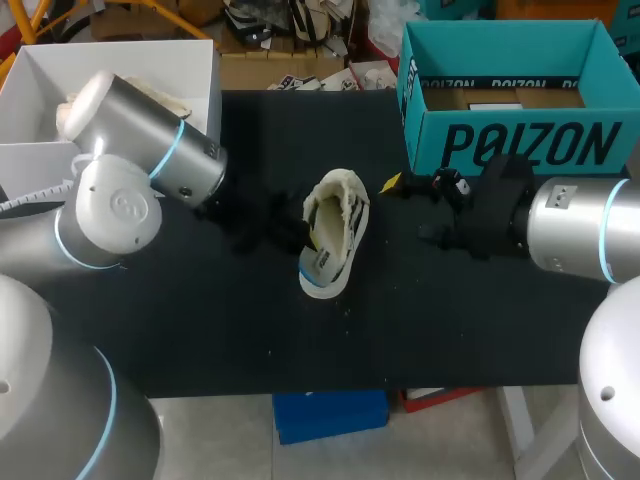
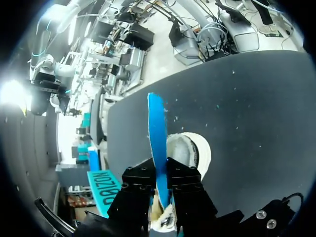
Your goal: Take the shoe out of the shoebox, open the shoe tongue, remove and reinsert the insole, then place the shoe into the shoebox
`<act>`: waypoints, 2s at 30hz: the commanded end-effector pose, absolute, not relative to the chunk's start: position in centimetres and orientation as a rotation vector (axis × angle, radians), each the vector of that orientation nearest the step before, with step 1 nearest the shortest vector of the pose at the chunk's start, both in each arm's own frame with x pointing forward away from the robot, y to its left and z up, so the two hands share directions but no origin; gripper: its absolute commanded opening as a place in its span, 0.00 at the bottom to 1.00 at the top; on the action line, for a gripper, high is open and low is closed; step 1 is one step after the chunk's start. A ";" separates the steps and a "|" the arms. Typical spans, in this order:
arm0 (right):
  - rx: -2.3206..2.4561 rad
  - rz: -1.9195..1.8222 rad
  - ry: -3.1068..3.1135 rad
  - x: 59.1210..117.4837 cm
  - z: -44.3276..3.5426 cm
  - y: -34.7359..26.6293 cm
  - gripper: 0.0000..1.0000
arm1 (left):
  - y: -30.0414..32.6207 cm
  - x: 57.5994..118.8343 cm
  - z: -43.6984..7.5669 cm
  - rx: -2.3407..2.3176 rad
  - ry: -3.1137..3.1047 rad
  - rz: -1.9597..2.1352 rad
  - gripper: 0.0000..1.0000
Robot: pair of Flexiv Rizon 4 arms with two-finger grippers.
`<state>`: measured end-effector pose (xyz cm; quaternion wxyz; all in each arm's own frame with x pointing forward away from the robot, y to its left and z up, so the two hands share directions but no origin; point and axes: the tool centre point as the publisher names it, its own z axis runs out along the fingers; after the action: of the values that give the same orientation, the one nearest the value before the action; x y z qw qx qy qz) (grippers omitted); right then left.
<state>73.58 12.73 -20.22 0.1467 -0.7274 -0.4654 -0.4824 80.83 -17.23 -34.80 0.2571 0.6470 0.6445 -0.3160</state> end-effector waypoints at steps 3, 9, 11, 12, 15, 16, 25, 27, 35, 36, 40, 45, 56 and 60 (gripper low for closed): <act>-2.065 -1.364 -1.338 73.5 -20.5 12.2 1.00 | -17.6 81.3 -35.2 1.768 1.744 -0.866 0.00; -2.065 -1.364 -1.338 73.5 -20.5 12.2 1.00 | -17.7 81.8 -35.5 1.742 1.760 -0.834 0.00; -2.065 -1.364 -1.338 73.5 -20.5 12.2 1.00 | -17.8 82.0 -35.7 1.734 1.767 -0.828 0.00; -2.065 -1.364 -1.338 73.5 -20.5 12.2 1.00 | -17.8 82.0 -35.8 1.731 1.771 -0.824 0.00; -2.065 -1.364 -1.338 73.5 -20.5 12.2 1.00 | -17.9 82.3 -36.0 1.717 1.781 -0.813 0.00; -2.065 -1.364 -1.338 73.5 -20.5 12.2 1.00 | -18.0 82.4 -36.0 1.713 1.784 -0.809 0.00; -2.065 -1.364 -1.338 73.5 -20.5 12.2 1.00 | -18.0 83.5 -36.8 1.685 1.820 -0.759 0.00; -2.065 -1.364 -1.338 73.5 -20.5 12.2 1.00 | -18.0 83.8 -36.9 1.680 1.826 -0.751 0.00; -2.065 -1.364 -1.338 73.5 -20.5 12.2 1.00 | -18.2 84.9 -37.4 1.668 1.847 -0.715 0.00; -2.065 -1.364 -1.338 73.5 -20.5 12.2 1.00 | -18.3 85.0 -37.5 1.667 1.852 -0.707 0.00; -2.065 -1.364 -1.338 73.5 -20.5 12.2 1.00 | -18.5 84.9 -37.3 1.664 1.850 -0.695 0.47; -2.065 -1.364 -1.338 73.5 -20.5 12.2 1.00 | -18.1 84.0 -36.1 1.667 1.815 -0.727 0.91; -2.065 -1.364 -1.338 73.5 -20.5 12.2 1.00 | -17.8 81.5 -35.0 1.691 1.771 -0.831 0.40; -2.065 -1.364 -1.338 73.5 -20.5 12.2 1.00 | -17.9 81.0 -35.3 1.717 1.770 -0.850 0.32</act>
<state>73.58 12.73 -20.22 0.1467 -0.7274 -0.4654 -0.4824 81.03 -17.92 -35.30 0.2665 0.6326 0.6552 -0.3153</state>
